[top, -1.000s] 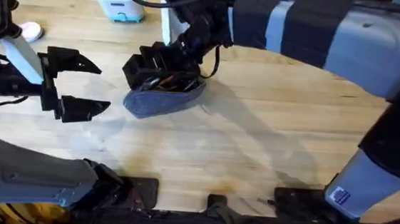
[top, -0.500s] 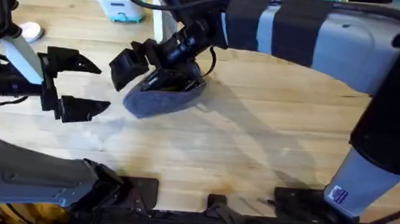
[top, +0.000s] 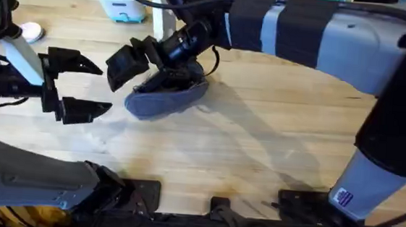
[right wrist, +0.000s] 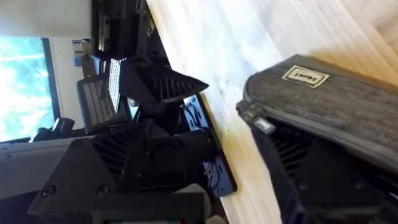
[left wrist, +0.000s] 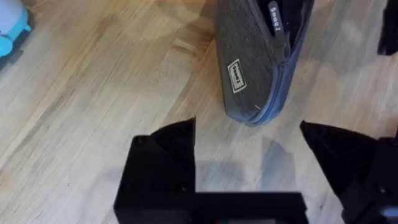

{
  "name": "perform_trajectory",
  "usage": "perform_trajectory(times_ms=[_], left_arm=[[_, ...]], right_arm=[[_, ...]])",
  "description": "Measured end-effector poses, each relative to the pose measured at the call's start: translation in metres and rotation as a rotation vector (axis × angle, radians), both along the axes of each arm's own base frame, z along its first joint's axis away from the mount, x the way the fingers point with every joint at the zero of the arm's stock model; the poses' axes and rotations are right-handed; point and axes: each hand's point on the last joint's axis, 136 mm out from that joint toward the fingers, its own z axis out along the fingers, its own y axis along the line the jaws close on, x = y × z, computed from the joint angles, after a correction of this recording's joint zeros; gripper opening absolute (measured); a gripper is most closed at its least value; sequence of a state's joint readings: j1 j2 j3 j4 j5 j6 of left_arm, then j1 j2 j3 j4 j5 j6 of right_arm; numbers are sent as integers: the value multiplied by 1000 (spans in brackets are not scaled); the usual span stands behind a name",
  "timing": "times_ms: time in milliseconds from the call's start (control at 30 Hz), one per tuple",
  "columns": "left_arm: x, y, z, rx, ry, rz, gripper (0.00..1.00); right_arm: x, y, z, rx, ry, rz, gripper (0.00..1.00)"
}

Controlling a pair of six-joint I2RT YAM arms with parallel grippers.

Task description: Unzip the bag, pick up the pens from the table one at a time and place them inside, then zip the bag closed.

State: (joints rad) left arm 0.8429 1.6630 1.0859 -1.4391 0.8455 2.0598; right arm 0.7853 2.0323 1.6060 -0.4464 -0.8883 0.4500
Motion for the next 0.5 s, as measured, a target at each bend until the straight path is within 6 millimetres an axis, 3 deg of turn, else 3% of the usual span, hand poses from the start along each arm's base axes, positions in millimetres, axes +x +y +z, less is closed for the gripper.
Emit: perform_trajectory(times_ms=[500], left_arm=[[0,0,0,0,0,0,993]], right_arm=[[6,1,5,21,-17,-6,996]])
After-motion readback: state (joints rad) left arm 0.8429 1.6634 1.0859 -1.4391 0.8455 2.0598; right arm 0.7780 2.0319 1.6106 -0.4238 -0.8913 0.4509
